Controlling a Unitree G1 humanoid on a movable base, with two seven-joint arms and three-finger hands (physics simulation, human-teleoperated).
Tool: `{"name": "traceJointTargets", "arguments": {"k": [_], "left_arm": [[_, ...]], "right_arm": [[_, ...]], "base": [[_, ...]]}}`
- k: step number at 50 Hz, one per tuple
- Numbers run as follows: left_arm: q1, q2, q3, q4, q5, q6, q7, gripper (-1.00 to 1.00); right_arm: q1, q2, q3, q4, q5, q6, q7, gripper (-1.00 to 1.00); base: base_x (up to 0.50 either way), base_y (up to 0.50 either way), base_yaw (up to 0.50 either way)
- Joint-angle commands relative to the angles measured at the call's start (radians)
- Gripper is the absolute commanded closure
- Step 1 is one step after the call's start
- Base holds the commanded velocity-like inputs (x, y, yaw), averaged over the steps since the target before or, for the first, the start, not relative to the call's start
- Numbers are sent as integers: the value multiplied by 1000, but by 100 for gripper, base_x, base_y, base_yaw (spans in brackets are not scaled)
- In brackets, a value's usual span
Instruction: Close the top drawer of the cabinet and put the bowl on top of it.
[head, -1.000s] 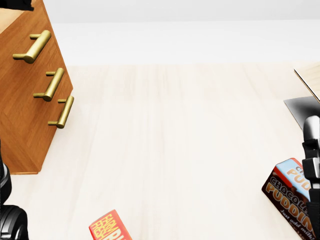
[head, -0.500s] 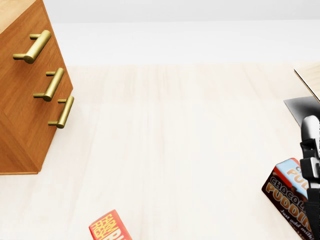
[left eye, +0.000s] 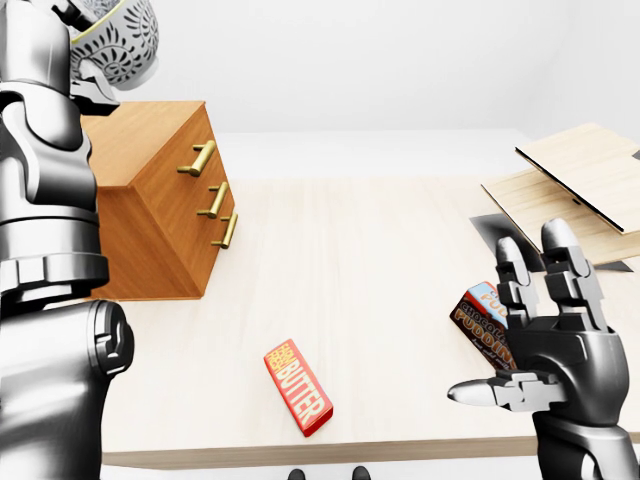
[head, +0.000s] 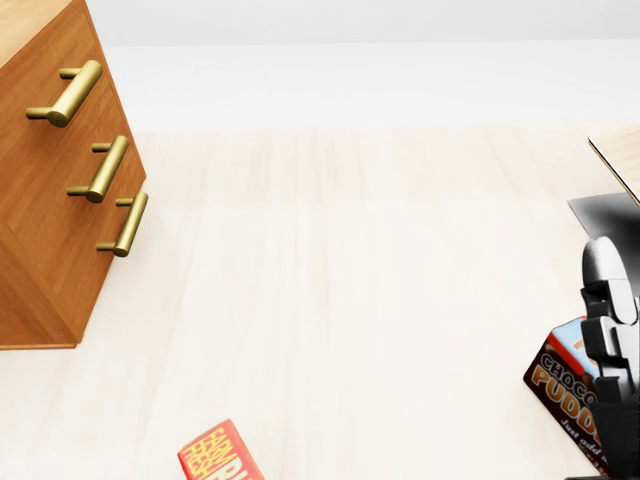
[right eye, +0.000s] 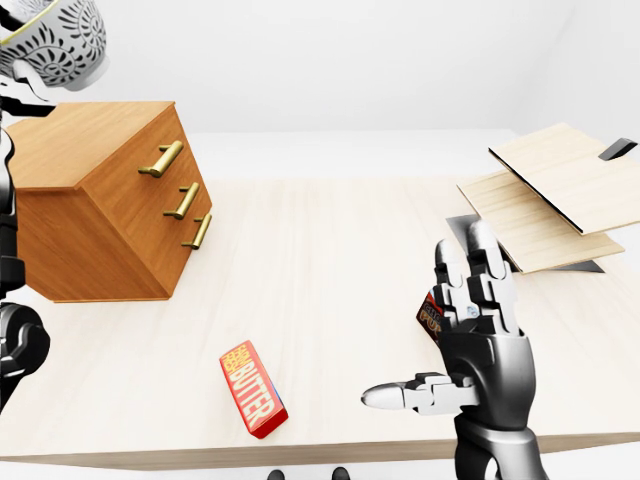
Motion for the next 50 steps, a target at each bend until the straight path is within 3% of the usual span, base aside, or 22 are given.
{"name": "traceJointTargets", "arguments": {"k": [1,16,50], "left_arm": [[-71,24,-13,240,-38,0,138,100],[-111,7,-51,448,-37,0,254,100],[-65,-47,-58,553,-52,0,330,100]], "right_arm": [[4,-4,5,3,1,0,-2,-100],[6,-1,9,9,-5,0,2,-100],[15,-4,25,15,-13,0,1,-100]], "base": [[0,0,0],[0,0,0],[0,0,0]]}}
